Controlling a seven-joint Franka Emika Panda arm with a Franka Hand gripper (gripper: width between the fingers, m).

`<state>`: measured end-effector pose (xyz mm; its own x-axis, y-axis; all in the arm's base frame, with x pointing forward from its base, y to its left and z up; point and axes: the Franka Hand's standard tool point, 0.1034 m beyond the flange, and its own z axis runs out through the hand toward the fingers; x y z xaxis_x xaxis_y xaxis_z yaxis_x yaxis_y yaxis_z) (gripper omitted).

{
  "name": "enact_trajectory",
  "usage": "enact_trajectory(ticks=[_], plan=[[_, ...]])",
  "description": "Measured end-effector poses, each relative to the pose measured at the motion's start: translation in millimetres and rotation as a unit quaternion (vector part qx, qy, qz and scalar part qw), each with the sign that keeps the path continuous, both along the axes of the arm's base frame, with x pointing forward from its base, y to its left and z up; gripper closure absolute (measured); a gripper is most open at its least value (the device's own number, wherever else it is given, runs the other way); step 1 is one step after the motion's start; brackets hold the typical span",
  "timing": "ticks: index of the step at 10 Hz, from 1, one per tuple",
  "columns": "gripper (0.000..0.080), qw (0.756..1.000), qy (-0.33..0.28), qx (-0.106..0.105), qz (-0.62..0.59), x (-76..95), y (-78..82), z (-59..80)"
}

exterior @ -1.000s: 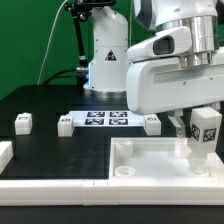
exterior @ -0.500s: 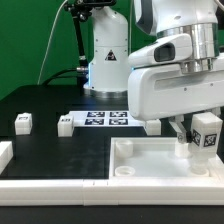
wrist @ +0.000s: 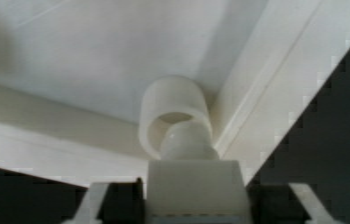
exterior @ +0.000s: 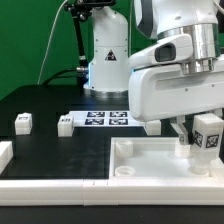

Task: Assemble one leg

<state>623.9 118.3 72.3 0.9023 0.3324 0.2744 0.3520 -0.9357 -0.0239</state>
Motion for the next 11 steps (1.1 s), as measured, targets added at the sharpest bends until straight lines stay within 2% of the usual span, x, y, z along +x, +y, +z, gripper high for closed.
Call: enact_trajectory(ticks=[5, 10, 11], plan=[[0.0509, 1.0, 0.005, -0.001, -0.002, -4.9, -3.2, -12.2], [0.0509, 1.0, -0.009, 0.001, -0.003, -1.1, -1.3, -12.7], [0.0398, 1.0, -0.009, 0.001, -0.003, -1.1, -1.3, -12.7]])
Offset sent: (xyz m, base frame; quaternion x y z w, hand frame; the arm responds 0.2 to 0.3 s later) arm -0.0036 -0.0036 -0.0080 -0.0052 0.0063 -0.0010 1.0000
